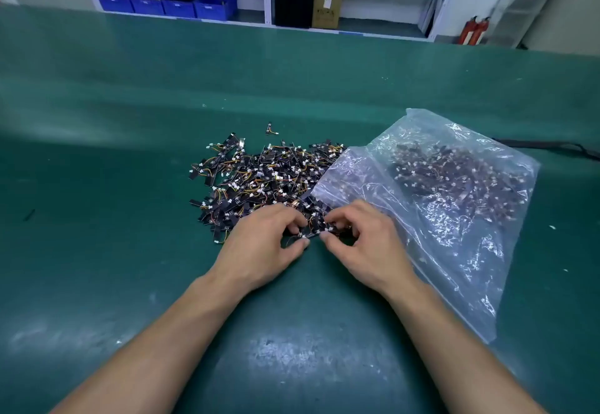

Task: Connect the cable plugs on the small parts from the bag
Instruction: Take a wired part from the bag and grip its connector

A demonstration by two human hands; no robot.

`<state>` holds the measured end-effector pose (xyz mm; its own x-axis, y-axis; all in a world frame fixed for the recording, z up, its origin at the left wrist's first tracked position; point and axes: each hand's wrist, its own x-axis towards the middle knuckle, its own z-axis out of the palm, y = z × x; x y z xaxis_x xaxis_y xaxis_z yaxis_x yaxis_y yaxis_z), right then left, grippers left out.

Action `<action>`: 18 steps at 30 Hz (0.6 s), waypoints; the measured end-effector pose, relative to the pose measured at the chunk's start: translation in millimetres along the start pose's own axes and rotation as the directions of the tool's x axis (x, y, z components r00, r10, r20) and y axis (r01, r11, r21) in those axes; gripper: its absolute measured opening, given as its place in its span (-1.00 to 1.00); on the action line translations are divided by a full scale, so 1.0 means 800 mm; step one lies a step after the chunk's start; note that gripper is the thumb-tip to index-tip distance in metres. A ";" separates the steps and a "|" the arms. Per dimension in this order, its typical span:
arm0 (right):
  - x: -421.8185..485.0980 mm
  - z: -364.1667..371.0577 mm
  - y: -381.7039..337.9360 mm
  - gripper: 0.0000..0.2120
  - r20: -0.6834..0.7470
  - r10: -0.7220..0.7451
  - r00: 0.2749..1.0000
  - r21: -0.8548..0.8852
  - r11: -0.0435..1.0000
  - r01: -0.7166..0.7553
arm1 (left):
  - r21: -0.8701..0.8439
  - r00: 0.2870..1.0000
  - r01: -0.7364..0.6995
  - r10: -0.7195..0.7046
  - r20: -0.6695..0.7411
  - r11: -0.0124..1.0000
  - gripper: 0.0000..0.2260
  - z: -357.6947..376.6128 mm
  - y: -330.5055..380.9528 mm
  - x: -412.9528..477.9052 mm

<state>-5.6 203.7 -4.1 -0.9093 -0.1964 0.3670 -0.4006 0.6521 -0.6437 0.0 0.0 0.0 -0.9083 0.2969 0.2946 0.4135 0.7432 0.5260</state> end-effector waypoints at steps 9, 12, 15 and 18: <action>0.008 0.012 -0.007 -0.89 -0.037 0.004 0.999 -0.183 0.983 -0.011 | 0.030 1.000 0.015 -0.014 -0.017 0.999 -0.81 -0.001 0.002 0.001; 0.009 0.013 -0.010 -0.90 -0.115 0.004 0.993 -0.125 0.992 -0.019 | 0.029 1.000 0.014 -0.013 -0.014 0.999 -0.80 -0.002 0.003 0.001; 0.009 0.011 -0.010 -0.94 -0.197 0.011 0.980 -0.072 0.997 -0.026 | 0.027 0.999 0.009 -0.008 -0.031 1.000 -0.79 -0.002 0.004 0.000; 0.009 0.008 -0.010 -0.95 -0.267 0.015 0.964 -0.054 0.998 -0.030 | 0.028 0.999 0.011 -0.009 -0.050 1.000 -0.80 -0.001 0.004 0.001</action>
<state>-9.2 192.0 -0.8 -0.8518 0.0160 0.5237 -0.3666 0.6959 -0.6175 0.9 1.6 2.6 -0.9080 0.2597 0.3289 0.4017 0.7627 0.5068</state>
